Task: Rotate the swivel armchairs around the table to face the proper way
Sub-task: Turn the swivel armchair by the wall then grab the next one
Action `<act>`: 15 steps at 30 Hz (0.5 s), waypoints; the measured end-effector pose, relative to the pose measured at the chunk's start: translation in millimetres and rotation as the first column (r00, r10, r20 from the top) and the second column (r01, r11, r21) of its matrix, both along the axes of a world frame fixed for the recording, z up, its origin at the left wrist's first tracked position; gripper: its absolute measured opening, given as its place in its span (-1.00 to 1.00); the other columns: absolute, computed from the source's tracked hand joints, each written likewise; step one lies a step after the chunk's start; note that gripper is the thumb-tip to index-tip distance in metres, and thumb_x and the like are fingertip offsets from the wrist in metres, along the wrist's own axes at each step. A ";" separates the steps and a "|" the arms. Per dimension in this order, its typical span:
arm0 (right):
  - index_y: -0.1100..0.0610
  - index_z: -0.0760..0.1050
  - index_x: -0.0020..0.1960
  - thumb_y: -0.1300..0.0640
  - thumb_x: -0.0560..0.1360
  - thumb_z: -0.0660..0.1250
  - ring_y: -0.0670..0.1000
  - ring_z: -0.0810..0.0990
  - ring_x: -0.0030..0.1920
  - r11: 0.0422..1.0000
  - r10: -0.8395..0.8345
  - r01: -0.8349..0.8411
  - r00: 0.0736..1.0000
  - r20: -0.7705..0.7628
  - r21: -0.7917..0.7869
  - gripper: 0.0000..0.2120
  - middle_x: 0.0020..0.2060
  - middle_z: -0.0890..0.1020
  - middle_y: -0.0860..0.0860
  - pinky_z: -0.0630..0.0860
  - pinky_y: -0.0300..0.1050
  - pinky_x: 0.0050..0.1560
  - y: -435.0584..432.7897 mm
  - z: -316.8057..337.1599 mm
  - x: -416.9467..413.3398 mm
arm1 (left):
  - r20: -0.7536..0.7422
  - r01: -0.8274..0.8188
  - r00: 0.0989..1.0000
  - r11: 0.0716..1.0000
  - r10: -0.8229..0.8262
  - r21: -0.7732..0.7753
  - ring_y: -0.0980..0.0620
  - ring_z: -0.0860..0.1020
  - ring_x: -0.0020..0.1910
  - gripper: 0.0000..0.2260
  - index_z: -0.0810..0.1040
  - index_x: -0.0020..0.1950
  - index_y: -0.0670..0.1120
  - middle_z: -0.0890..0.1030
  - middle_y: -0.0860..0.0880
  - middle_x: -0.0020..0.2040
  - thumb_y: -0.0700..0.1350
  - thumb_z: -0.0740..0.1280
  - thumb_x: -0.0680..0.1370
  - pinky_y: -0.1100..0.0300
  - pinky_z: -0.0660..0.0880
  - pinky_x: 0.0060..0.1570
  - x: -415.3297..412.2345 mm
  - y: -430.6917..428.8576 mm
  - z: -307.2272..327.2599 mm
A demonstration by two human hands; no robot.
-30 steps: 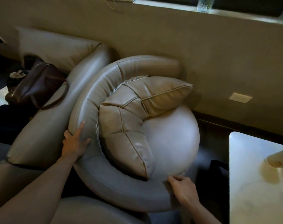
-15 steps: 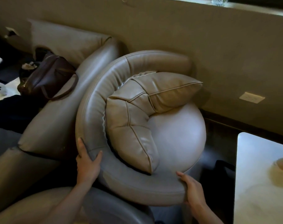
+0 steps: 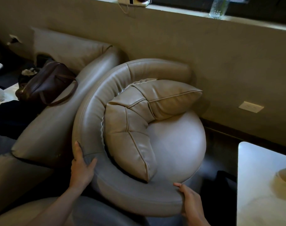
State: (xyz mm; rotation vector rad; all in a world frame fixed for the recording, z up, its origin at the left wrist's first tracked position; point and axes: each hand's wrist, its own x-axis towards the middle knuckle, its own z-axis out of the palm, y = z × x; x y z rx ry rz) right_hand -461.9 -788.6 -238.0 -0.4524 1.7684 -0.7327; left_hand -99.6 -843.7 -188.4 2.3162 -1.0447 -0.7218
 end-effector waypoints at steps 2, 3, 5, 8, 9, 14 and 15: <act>-0.07 0.78 -0.14 0.11 0.50 0.37 0.14 0.69 0.06 1.000 0.002 -0.002 1.000 0.007 0.009 -0.79 -0.18 0.77 -0.04 0.55 0.33 0.23 1.4 0.4 0.2 | -0.004 0.004 1.000 1.000 -0.004 0.013 -0.41 0.40 0.33 -0.13 -0.19 0.61 0.21 0.34 -0.39 0.43 -0.04 0.40 0.56 -0.17 0.35 0.33 2.3 -0.8 -0.5; -0.06 0.78 -0.15 0.12 0.50 0.37 0.13 0.69 0.07 1.000 0.005 -0.006 1.000 0.013 0.015 -0.79 -0.19 0.77 -0.06 0.55 0.32 0.24 3.7 0.9 0.9 | -0.009 0.003 1.000 1.000 -0.003 0.020 -0.40 0.40 0.33 -0.12 -0.20 0.60 0.23 0.34 -0.38 0.43 -0.03 0.39 0.56 -0.18 0.35 0.33 3.2 0.8 -0.3; -0.08 0.77 -0.16 0.12 0.51 0.37 0.08 0.68 0.06 1.000 0.010 -0.010 1.000 0.023 0.017 -0.78 -0.21 0.76 -0.12 0.56 0.29 0.24 5.7 3.1 2.7 | -0.001 0.010 1.000 1.000 -0.010 0.020 -0.40 0.41 0.33 -0.13 -0.20 0.60 0.24 0.36 -0.37 0.42 -0.03 0.39 0.56 -0.18 0.37 0.32 3.9 -0.6 0.0; -0.13 0.77 -0.15 0.08 0.50 0.37 -0.01 0.66 0.04 1.000 0.013 -0.013 1.000 0.014 0.015 -0.78 -0.21 0.75 -0.20 0.56 0.24 0.25 9.2 5.0 4.5 | 0.003 0.000 1.000 1.000 0.000 0.029 -0.40 0.41 0.33 -0.12 -0.20 0.61 0.23 0.37 -0.38 0.41 -0.04 0.40 0.55 -0.17 0.37 0.32 5.5 -2.4 -0.2; -0.14 0.77 -0.15 0.07 0.50 0.37 -0.02 0.66 0.05 1.000 0.015 -0.016 1.000 0.008 0.012 -0.79 -0.21 0.75 -0.20 0.56 0.22 0.26 9.4 4.2 4.7 | 0.005 0.000 1.000 1.000 0.000 0.024 -0.40 0.41 0.33 -0.12 -0.19 0.61 0.22 0.38 -0.37 0.41 -0.04 0.40 0.55 -0.17 0.37 0.32 5.8 -3.2 -0.4; -0.05 0.78 -0.20 0.24 0.51 0.39 0.05 0.67 0.09 0.999 -0.002 0.002 1.000 -0.010 -0.038 -0.72 -0.16 0.78 -0.05 0.51 0.09 0.33 8.0 -0.4 4.8 | 0.011 0.018 1.000 1.000 -0.018 0.019 -0.39 0.44 0.33 -0.10 -0.20 0.61 0.21 0.40 -0.35 0.42 -0.06 0.42 0.54 -0.18 0.40 0.32 11.2 -7.4 -5.1; -0.03 0.78 -0.20 0.27 0.51 0.38 0.07 0.66 0.09 0.999 0.004 -0.004 1.000 -0.011 -0.043 -0.71 -0.14 0.78 -0.01 0.51 0.05 0.31 8.3 -1.2 6.2 | 0.013 0.022 1.000 1.000 -0.022 0.020 -0.38 0.44 0.33 -0.09 -0.20 0.61 0.21 0.41 -0.34 0.42 -0.06 0.42 0.54 -0.18 0.40 0.34 14.0 -9.1 -6.8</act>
